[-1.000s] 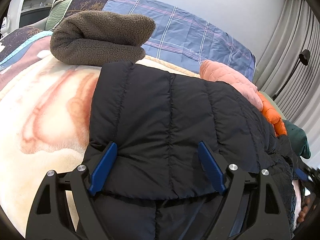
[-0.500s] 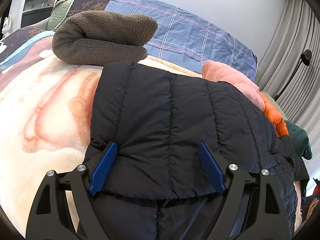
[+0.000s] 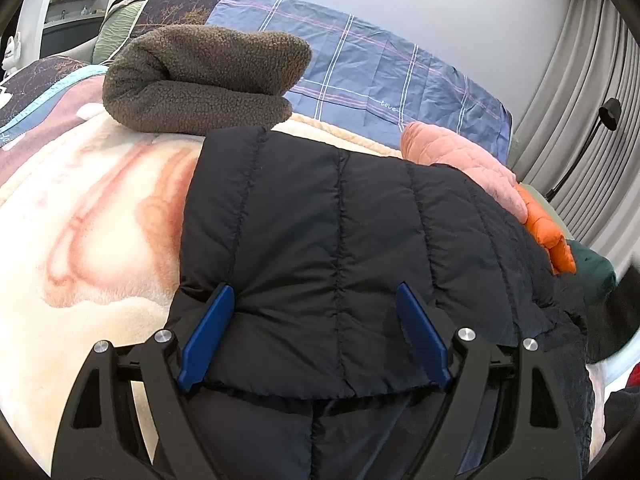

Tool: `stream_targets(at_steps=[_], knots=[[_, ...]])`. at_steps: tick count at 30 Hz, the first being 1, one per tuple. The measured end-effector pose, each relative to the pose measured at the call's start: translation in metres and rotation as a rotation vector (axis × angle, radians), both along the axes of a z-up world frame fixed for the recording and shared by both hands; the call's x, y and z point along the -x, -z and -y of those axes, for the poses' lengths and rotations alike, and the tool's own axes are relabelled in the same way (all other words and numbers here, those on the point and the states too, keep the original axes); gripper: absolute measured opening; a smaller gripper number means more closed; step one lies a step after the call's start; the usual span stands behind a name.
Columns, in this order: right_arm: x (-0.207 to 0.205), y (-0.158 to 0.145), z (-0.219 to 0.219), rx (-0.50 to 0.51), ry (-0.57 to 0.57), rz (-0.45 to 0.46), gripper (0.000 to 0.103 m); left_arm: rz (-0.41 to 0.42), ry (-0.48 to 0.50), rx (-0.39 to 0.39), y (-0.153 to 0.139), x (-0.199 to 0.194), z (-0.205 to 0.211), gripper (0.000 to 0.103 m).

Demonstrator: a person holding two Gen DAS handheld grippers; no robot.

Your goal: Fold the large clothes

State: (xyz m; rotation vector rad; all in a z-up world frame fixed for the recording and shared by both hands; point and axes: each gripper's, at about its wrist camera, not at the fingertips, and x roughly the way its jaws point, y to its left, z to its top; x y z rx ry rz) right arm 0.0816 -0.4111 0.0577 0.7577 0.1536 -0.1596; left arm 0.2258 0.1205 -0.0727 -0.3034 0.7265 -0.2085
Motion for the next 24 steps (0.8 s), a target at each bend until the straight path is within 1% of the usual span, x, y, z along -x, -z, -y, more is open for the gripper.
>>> stream_targets(at_steps=[1, 2, 3, 4, 5, 6, 8, 9, 11, 12, 13, 14, 16, 17, 18, 19, 21, 22, 24], knots=[[-0.023, -0.017, -0.033, 0.072, -0.087, 0.014, 0.004, 0.001, 0.000, 0.003, 0.000, 0.001, 0.000, 0.083], [-0.040, -0.027, -0.062, 0.120, -0.158, 0.025, 0.004, 0.003, 0.000, 0.006, -0.001, 0.001, -0.001, 0.083], [-0.056, -0.035, -0.088, 0.158, -0.225, 0.033, 0.004, 0.006, 0.000, 0.011, -0.001, 0.002, -0.002, 0.083], [-0.078, -0.041, -0.125, 0.207, -0.315, 0.038, 0.005, 0.012, 0.003, 0.024, -0.001, 0.003, -0.004, 0.083], [-0.093, -0.043, -0.156, 0.251, -0.393, 0.037, 0.006, 0.019, 0.005, 0.037, -0.003, 0.005, -0.005, 0.083], [-0.108, -0.040, -0.189, 0.299, -0.483, 0.026, 0.010, 0.029, 0.009, 0.055, -0.005, 0.006, -0.007, 0.083], [-0.130, -0.025, -0.232, 0.356, -0.614, -0.022, 0.013, 0.067, 0.026, 0.115, -0.012, 0.012, -0.014, 0.083], [-0.145, -0.008, -0.261, 0.383, -0.707, -0.074, 0.015, 0.083, 0.034, 0.139, -0.015, 0.015, -0.017, 0.083], [-0.160, 0.018, -0.288, 0.403, -0.829, -0.172, 0.019, 0.115, 0.061, 0.185, -0.021, 0.019, -0.022, 0.083], [-0.161, 0.034, -0.300, 0.406, -0.878, -0.232, 0.031, 0.124, 0.077, 0.207, -0.023, 0.020, -0.024, 0.083], [-0.169, 0.053, -0.305, 0.406, -0.910, -0.304, 0.048, 0.125, 0.095, 0.231, -0.023, 0.020, -0.025, 0.083], [-0.169, 0.066, -0.304, 0.401, -0.915, -0.347, 0.053, 0.120, 0.117, 0.257, -0.023, 0.020, -0.026, 0.083], [-0.164, 0.082, -0.287, 0.373, -0.918, -0.373, 0.056, 0.102, 0.158, 0.296, -0.021, 0.019, -0.023, 0.083], [-0.153, 0.086, -0.290, 0.371, -0.914, -0.378, 0.057, 0.091, 0.180, 0.304, -0.020, 0.018, -0.018, 0.083], [-0.142, 0.086, -0.274, 0.371, -0.901, -0.380, 0.060, 0.085, 0.197, 0.306, -0.019, 0.019, -0.015, 0.084], [-0.139, 0.081, -0.261, 0.369, -0.875, -0.377, 0.064, 0.081, 0.215, 0.304, -0.019, 0.019, -0.011, 0.084], [-0.129, 0.078, -0.238, 0.366, -0.825, -0.370, 0.066, 0.072, 0.240, 0.308, -0.021, 0.020, -0.003, 0.087], [-0.119, 0.079, -0.235, 0.367, -0.815, -0.370, 0.067, 0.067, 0.244, 0.317, -0.022, 0.020, -0.002, 0.088], [-0.110, 0.089, -0.223, 0.362, -0.786, -0.377, 0.067, 0.069, 0.268, 0.355, -0.026, 0.022, 0.000, 0.093]])
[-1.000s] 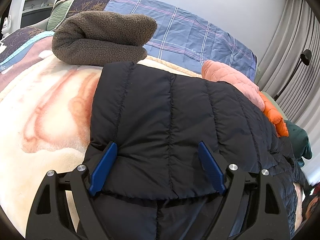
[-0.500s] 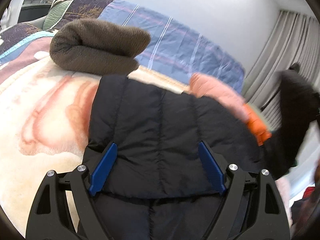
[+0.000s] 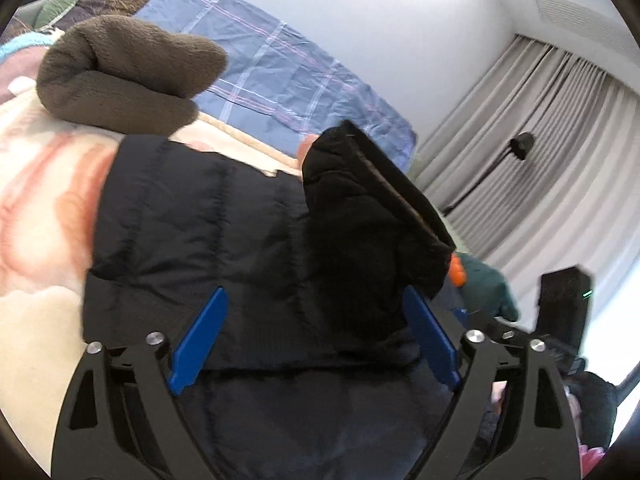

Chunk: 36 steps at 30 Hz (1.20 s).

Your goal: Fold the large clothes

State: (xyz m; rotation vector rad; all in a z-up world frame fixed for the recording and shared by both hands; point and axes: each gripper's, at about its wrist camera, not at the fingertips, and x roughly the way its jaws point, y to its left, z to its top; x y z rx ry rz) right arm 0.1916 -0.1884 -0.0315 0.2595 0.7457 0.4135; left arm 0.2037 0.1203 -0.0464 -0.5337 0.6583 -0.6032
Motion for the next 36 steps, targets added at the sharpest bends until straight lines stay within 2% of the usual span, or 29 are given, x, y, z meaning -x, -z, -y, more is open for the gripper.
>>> stream_targets(at_steps=[3, 7, 9, 10, 11, 12, 13, 14, 15, 18, 20, 21, 23, 24, 25, 26, 27, 29, 31, 34, 36], knots=[[-0.001, 0.020, 0.008, -0.009, 0.048, -0.025, 0.067, 0.012, 0.017, -0.005, -0.007, 0.000, 0.005, 0.095], [0.004, 0.033, 0.037, -0.025, 0.108, -0.062, 0.067, -0.019, 0.042, -0.005, -0.006, 0.000, 0.016, 0.095], [0.003, 0.032, 0.040, -0.041, 0.111, -0.063, 0.067, 0.027, 0.018, -0.062, -0.008, 0.000, 0.025, 0.094], [0.004, 0.033, 0.041, -0.040, 0.113, -0.061, 0.067, 0.039, 0.001, -0.107, -0.009, -0.002, 0.029, 0.089], [0.005, 0.032, 0.043, -0.037, 0.113, -0.060, 0.067, 0.051, -0.015, -0.187, -0.010, -0.008, 0.037, 0.059], [0.005, 0.031, 0.043, -0.031, 0.115, -0.058, 0.067, 0.043, -0.018, -0.246, -0.009, -0.014, 0.044, 0.019], [0.005, 0.029, 0.043, -0.022, 0.120, -0.053, 0.067, 0.018, -0.023, -0.294, -0.010, -0.022, 0.048, 0.005], [0.006, 0.025, 0.045, -0.015, 0.124, -0.041, 0.067, -0.006, -0.044, -0.308, -0.012, -0.028, 0.047, 0.004], [0.005, 0.023, 0.045, -0.013, 0.125, -0.029, 0.067, 0.006, -0.071, -0.298, -0.017, -0.029, 0.043, 0.003], [0.007, 0.002, 0.053, -0.003, 0.150, 0.041, 0.068, 0.122, -0.140, -0.279, -0.048, -0.014, 0.023, 0.003], [0.006, -0.006, 0.059, 0.008, 0.181, 0.070, 0.070, 0.171, -0.187, -0.297, -0.059, -0.004, 0.006, 0.003], [0.003, -0.007, 0.061, 0.018, 0.193, 0.072, 0.071, 0.169, -0.197, -0.315, -0.058, -0.003, -0.001, 0.004], [-0.007, 0.000, 0.060, 0.056, 0.218, 0.036, 0.072, 0.104, -0.222, -0.356, -0.041, -0.009, -0.015, 0.006], [-0.018, 0.012, 0.058, 0.095, 0.228, -0.017, 0.072, 0.051, -0.231, -0.376, -0.028, -0.016, -0.019, 0.011], [-0.026, 0.022, 0.057, 0.121, 0.234, -0.050, 0.070, -0.001, -0.235, -0.397, -0.014, -0.021, -0.023, 0.017], [-0.034, 0.035, 0.057, 0.151, 0.248, -0.094, 0.069, -0.065, -0.247, -0.429, 0.005, -0.026, -0.027, 0.034], [-0.041, 0.049, 0.058, 0.167, 0.266, -0.140, 0.063, -0.106, -0.262, -0.444, 0.017, -0.029, -0.032, 0.044], [-0.040, 0.055, 0.061, 0.155, 0.276, -0.149, 0.061, -0.134, -0.287, -0.409, 0.027, -0.025, -0.047, 0.049], [-0.034, 0.048, 0.063, 0.149, 0.275, -0.129, 0.061, -0.114, -0.324, -0.389, 0.018, -0.017, -0.059, 0.049], [-0.024, 0.027, 0.066, 0.144, 0.285, -0.068, 0.061, -0.008, -0.360, -0.430, -0.013, -0.009, -0.058, 0.049], [-0.022, 0.013, 0.066, 0.147, 0.295, -0.016, 0.061, 0.083, -0.328, -0.447, -0.036, -0.003, -0.042, 0.049]])
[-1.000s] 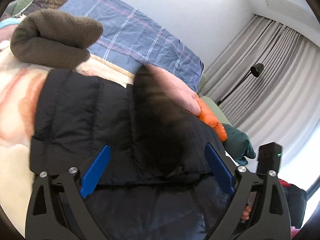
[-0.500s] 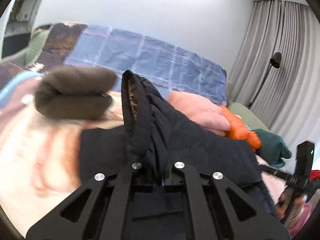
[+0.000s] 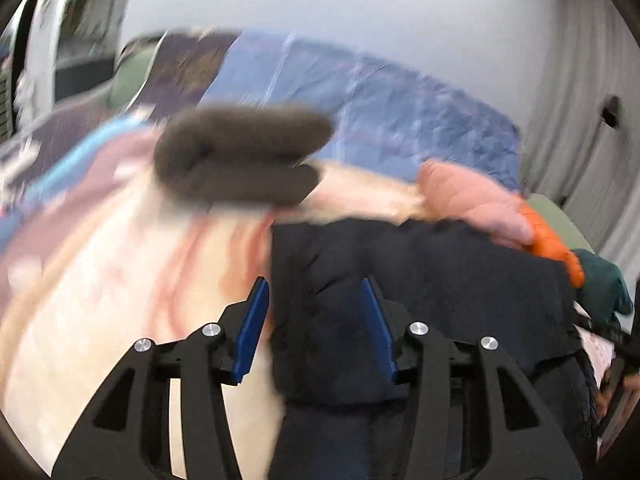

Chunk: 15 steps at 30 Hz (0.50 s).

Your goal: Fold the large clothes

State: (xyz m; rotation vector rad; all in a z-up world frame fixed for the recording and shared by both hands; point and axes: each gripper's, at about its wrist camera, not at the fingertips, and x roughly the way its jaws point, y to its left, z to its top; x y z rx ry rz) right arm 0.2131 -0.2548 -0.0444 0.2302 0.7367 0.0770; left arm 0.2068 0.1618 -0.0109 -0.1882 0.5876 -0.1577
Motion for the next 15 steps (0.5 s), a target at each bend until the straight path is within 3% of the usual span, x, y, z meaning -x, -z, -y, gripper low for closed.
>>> stream_targets(at_steps=[2, 4, 5, 7, 8, 10, 15], knots=[[-0.006, -0.007, 0.000, 0.018, 0.017, 0.024, 0.061, 0.029, 0.082, -0.014, -0.010, 0.004, 0.028, 0.049], [-0.023, 0.002, 0.000, 0.021, 0.032, -0.015, 0.061, 0.003, 0.136, -0.058, -0.004, -0.002, 0.053, 0.058], [-0.030, 0.012, 0.000, 0.040, 0.043, -0.047, 0.061, -0.029, 0.144, -0.107, 0.009, -0.009, 0.068, 0.065], [-0.049, 0.047, 0.001, 0.095, 0.067, -0.150, 0.063, -0.100, 0.140, -0.211, 0.042, -0.025, 0.089, 0.068], [-0.054, 0.064, 0.001, 0.100, 0.060, -0.158, 0.064, -0.135, 0.148, -0.261, 0.067, -0.032, 0.095, 0.073], [-0.052, 0.071, -0.004, 0.136, 0.063, -0.125, 0.064, -0.184, 0.155, -0.239, 0.084, -0.042, 0.093, 0.074], [-0.054, 0.071, -0.006, 0.157, 0.064, -0.128, 0.066, -0.189, 0.147, -0.256, 0.082, -0.039, 0.093, 0.075]])
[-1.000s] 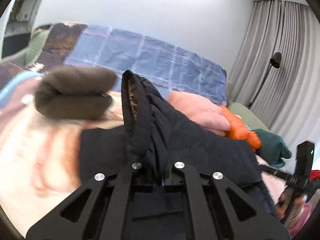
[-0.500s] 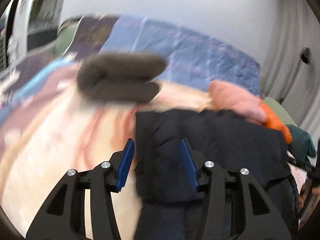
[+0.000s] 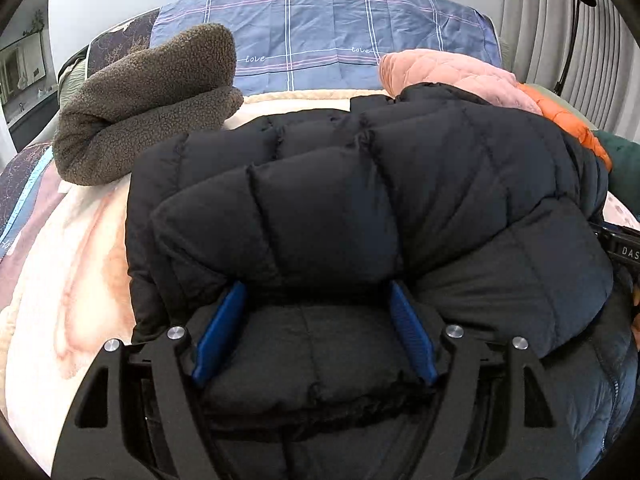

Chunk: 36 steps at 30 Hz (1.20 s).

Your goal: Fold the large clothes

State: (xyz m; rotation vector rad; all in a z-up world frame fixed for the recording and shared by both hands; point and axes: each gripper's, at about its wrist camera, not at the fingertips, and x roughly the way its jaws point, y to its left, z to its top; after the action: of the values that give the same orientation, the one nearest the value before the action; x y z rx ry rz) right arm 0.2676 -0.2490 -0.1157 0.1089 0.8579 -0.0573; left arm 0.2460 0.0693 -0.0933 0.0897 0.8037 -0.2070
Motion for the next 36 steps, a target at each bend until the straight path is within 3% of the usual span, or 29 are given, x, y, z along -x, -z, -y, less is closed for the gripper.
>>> stream_targets(at_steps=[5, 8, 11, 13, 16, 18, 20, 23, 27, 28, 31, 33, 34, 36], knots=[[0.018, -0.018, 0.007, -0.034, -0.001, 0.027, 0.066, 0.009, -0.010, 0.021, -0.019, 0.010, -0.003, 0.076], [0.062, -0.043, 0.025, -0.076, -0.022, 0.080, 0.069, 0.037, -0.004, 0.069, -0.041, 0.044, -0.028, 0.083], [0.114, -0.057, 0.045, -0.047, -0.049, 0.111, 0.071, 0.052, 0.021, 0.081, -0.052, 0.087, -0.061, 0.088], [0.148, -0.052, 0.062, -0.066, -0.053, 0.092, 0.071, 0.001, 0.052, 0.110, -0.044, 0.118, -0.085, 0.088], [0.194, -0.027, 0.085, -0.187, -0.053, 0.026, 0.068, -0.106, 0.103, 0.151, -0.022, 0.150, -0.104, 0.088], [0.218, -0.012, 0.088, -0.269, -0.063, -0.010, 0.054, -0.148, 0.144, 0.139, -0.006, 0.175, -0.108, 0.088], [0.241, -0.003, 0.089, -0.349, -0.082, -0.013, 0.052, -0.135, 0.184, 0.138, -0.002, 0.198, -0.111, 0.088], [0.260, 0.001, 0.089, -0.418, -0.105, -0.005, 0.053, -0.149, 0.256, 0.218, -0.002, 0.222, -0.111, 0.088], [0.283, 0.001, 0.084, -0.458, -0.131, -0.013, 0.053, -0.149, 0.294, 0.210, 0.004, 0.245, -0.107, 0.088], [0.289, 0.001, 0.082, -0.457, -0.144, -0.014, 0.053, -0.146, 0.299, 0.220, 0.005, 0.252, -0.106, 0.087], [0.310, 0.003, 0.080, -0.523, -0.191, -0.014, 0.053, -0.141, 0.293, 0.280, 0.002, 0.262, -0.110, 0.072], [0.321, 0.003, 0.081, -0.591, -0.220, -0.009, 0.054, -0.146, 0.305, 0.352, 0.000, 0.272, -0.114, 0.052], [0.322, 0.002, 0.082, -0.644, -0.242, -0.008, 0.054, -0.146, 0.313, 0.375, -0.002, 0.274, -0.113, 0.050], [0.321, -0.003, 0.081, -0.682, -0.265, -0.004, 0.054, -0.136, 0.317, 0.345, -0.004, 0.277, -0.107, 0.049]])
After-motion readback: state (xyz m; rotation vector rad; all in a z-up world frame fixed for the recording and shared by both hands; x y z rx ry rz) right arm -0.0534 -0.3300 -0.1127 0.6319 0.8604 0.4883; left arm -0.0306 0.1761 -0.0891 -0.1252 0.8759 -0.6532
